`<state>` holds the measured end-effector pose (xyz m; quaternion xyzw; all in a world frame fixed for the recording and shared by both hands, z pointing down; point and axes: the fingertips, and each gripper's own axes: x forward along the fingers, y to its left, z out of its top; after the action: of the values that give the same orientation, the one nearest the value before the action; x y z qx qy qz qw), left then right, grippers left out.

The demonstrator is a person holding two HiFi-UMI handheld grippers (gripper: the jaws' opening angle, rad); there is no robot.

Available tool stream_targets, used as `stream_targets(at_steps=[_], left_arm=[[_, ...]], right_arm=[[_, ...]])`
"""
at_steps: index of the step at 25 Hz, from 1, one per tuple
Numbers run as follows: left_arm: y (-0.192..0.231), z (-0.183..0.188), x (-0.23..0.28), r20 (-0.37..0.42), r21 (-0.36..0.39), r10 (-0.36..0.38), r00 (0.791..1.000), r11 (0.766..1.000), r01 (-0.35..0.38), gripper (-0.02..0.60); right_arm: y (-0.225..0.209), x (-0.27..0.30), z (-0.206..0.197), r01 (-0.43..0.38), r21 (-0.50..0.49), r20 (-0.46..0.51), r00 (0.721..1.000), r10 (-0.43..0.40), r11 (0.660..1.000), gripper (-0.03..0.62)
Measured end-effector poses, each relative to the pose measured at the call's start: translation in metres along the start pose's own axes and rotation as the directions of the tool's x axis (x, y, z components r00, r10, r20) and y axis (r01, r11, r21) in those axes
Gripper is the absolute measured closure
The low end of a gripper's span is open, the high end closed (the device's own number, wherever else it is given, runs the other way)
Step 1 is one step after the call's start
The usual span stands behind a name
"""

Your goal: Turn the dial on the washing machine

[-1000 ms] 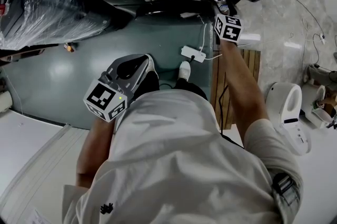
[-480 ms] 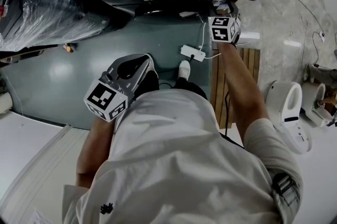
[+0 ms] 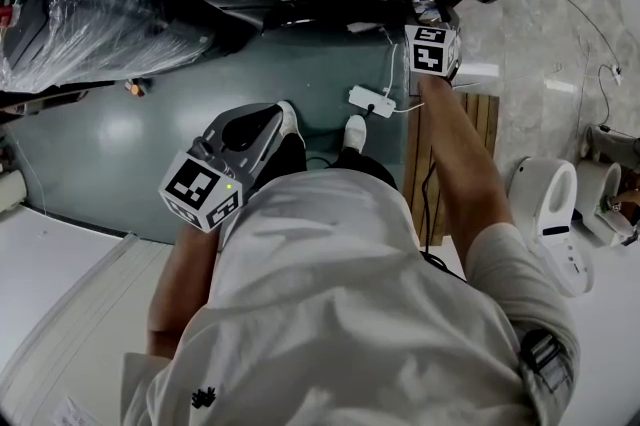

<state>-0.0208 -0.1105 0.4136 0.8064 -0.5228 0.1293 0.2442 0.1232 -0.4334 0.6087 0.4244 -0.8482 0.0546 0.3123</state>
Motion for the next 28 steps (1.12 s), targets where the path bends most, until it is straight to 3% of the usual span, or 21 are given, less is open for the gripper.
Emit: stream_targets(at_steps=[4, 9, 11, 20, 25, 28], left_arm=[[-0.001, 0.003, 0.001, 0.002, 0.005, -0.003, 1.000, 1.000, 0.003, 0.523], [-0.001, 0.005, 0.003, 0.003, 0.007, -0.004, 1.000, 1.000, 0.004, 0.523], [-0.002, 0.005, 0.004, 0.005, 0.010, -0.005, 1.000, 1.000, 0.005, 0.522], [-0.003, 0.004, 0.006, 0.005, 0.012, -0.014, 1.000, 1.000, 0.014, 0.523], [-0.007, 0.005, 0.010, 0.006, 0.010, -0.022, 1.000, 1.000, 0.022, 0.523], [-0.008, 0.003, 0.010, 0.004, 0.013, -0.024, 1.000, 1.000, 0.023, 0.522]], right_arm=[[-0.003, -0.002, 0.003, -0.030, 0.117, 0.022, 0.999, 0.028, 0.993, 0.329], [-0.006, -0.002, 0.001, -0.088, 0.295, 0.058, 0.996, 0.074, 0.951, 0.329], [-0.007, -0.003, 0.000, -0.095, 0.318, 0.068, 0.995, 0.077, 0.943, 0.329], [-0.002, -0.015, 0.008, -0.090, 0.089, 0.103, 0.991, 0.081, 0.992, 0.329], [0.001, -0.020, 0.007, -0.043, -0.079, 0.083, 0.995, 0.050, 0.996, 0.327], [0.003, -0.013, 0.001, -0.020, -0.107, 0.068, 0.997, 0.027, 0.994, 0.327]])
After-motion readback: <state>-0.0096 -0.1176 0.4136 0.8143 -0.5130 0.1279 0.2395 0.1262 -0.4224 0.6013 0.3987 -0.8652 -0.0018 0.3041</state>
